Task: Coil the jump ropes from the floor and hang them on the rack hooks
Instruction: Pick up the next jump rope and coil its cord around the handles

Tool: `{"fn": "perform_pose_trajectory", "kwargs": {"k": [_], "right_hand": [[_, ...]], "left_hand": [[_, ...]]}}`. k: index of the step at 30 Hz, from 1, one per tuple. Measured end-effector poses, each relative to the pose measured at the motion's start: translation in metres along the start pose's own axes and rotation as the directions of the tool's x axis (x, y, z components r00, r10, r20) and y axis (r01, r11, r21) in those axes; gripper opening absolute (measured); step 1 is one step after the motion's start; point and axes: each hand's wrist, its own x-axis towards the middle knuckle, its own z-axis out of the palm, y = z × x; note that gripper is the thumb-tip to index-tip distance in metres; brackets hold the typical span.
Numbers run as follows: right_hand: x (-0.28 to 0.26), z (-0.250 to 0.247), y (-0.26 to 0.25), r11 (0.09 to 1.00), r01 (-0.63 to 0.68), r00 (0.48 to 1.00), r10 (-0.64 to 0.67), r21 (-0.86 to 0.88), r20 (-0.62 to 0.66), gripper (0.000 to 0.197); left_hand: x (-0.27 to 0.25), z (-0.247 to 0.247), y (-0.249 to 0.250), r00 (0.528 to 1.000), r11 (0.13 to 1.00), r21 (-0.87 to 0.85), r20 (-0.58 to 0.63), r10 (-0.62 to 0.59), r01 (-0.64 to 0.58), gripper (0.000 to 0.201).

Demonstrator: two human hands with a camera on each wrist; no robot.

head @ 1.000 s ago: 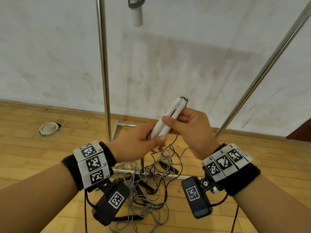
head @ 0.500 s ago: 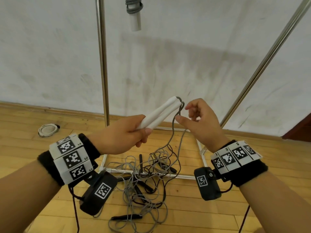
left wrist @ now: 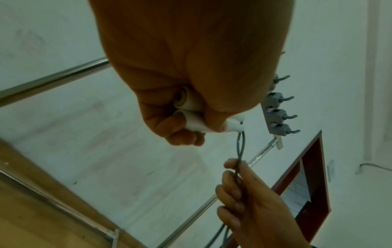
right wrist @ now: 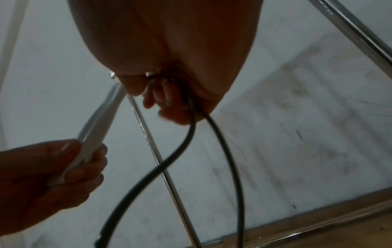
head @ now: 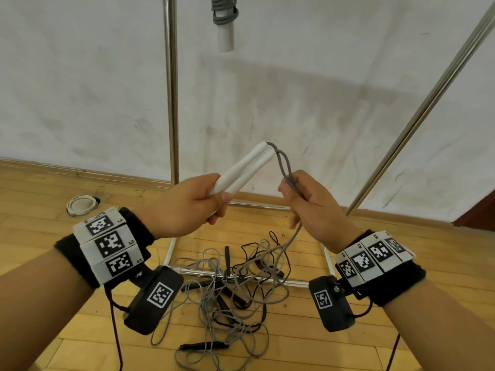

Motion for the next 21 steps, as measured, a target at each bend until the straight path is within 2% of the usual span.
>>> {"fn": "perform_pose_trajectory", "kwargs": {"k": [3, 5, 7, 9, 12, 13, 16, 21], "right_hand": [[0.003, -0.002, 0.004, 0.995, -0.079, 0.995, 0.082, 0.057, -0.051, 0.021], [0.005, -0.005, 0.006, 0.987, -0.111, 0.99, 0.12, 0.118, -0.068, 0.017], [0.005, -0.01, 0.007, 0.989, -0.132, 0.987, 0.137, 0.074, -0.079, 0.012], [0.005, -0.014, 0.009, 0.989, -0.145, 0.984, 0.146, 0.023, -0.097, 0.018], [0.005, -0.018, 0.01, 0.991, -0.125, 0.984, 0.13, 0.048, -0.122, 0.012], [0.005, -0.019, 0.009, 0.988, -0.12, 0.986, 0.131, 0.1, -0.103, 0.009], [0.005, -0.016, 0.008, 0.952, -0.132, 0.991, 0.136, 0.276, 0.005, 0.02], [0.001, -0.002, 0.002, 0.915, -0.131, 0.99, 0.098, 0.382, 0.104, 0.019]], "left_hand": [[0.002, -0.005, -0.008, 0.998, 0.999, 0.023, -0.059, -0.032, 0.033, 0.014], [0.002, -0.007, -0.013, 0.995, 0.997, 0.061, -0.089, -0.047, 0.052, 0.014], [0.003, -0.009, -0.017, 0.99, 0.993, 0.097, -0.128, -0.057, 0.069, 0.015], [0.005, -0.011, -0.021, 0.983, 0.988, 0.124, -0.169, -0.071, 0.093, 0.017], [0.007, -0.011, -0.025, 0.977, 0.983, 0.135, -0.192, -0.096, 0.123, 0.018], [0.009, -0.01, -0.025, 0.974, 0.982, 0.132, -0.202, -0.105, 0.133, 0.018], [0.013, -0.007, -0.026, 0.963, 0.978, 0.128, -0.234, -0.134, 0.167, 0.021], [0.014, 0.008, -0.018, 0.973, 0.99, -0.001, -0.187, -0.139, 0.141, 0.016]]}}
